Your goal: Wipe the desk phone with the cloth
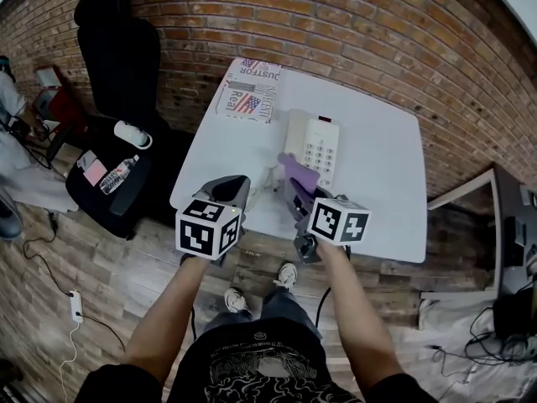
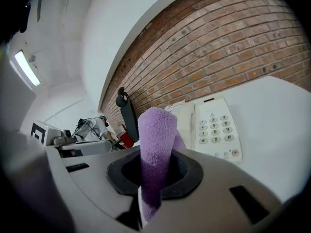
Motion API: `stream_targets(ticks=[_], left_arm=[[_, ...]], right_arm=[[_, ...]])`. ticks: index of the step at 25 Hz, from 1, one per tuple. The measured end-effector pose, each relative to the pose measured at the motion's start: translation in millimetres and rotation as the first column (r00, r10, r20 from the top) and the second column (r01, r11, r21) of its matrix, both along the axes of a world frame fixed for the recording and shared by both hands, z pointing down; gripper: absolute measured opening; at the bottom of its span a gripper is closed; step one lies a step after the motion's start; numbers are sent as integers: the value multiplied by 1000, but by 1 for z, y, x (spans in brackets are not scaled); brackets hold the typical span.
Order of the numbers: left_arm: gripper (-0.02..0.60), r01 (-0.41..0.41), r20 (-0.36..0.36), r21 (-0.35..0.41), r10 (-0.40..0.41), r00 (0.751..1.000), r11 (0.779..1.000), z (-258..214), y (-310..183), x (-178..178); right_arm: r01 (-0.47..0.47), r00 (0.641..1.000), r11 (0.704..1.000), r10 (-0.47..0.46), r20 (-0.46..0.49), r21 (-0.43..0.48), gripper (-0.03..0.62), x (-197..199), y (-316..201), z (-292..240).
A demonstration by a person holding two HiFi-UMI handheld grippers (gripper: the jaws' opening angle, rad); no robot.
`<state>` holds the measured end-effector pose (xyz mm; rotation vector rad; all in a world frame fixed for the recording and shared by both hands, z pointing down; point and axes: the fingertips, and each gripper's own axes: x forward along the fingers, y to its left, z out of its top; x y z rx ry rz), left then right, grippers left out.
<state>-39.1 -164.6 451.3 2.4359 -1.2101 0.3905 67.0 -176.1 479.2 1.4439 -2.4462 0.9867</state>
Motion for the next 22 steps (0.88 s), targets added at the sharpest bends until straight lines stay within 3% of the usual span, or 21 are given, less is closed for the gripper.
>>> stream_targets(ticks=[13,17,22], left_arm=[[6,101,-36,1,-101,994,995,-7,-25,-15],[6,144,-37,-8,-144,989,990,-3,-39,-16],[6,186,-39,-11,-186,982,983,-3,-64,-13]], right_arm=[[189,972,976,-169,-165,112,43,13,-88,-78],[284,937,952,-250,-245,112,43,10,-123,-85],[407,865,906,-342,-367,116,43,5,-169,-95]])
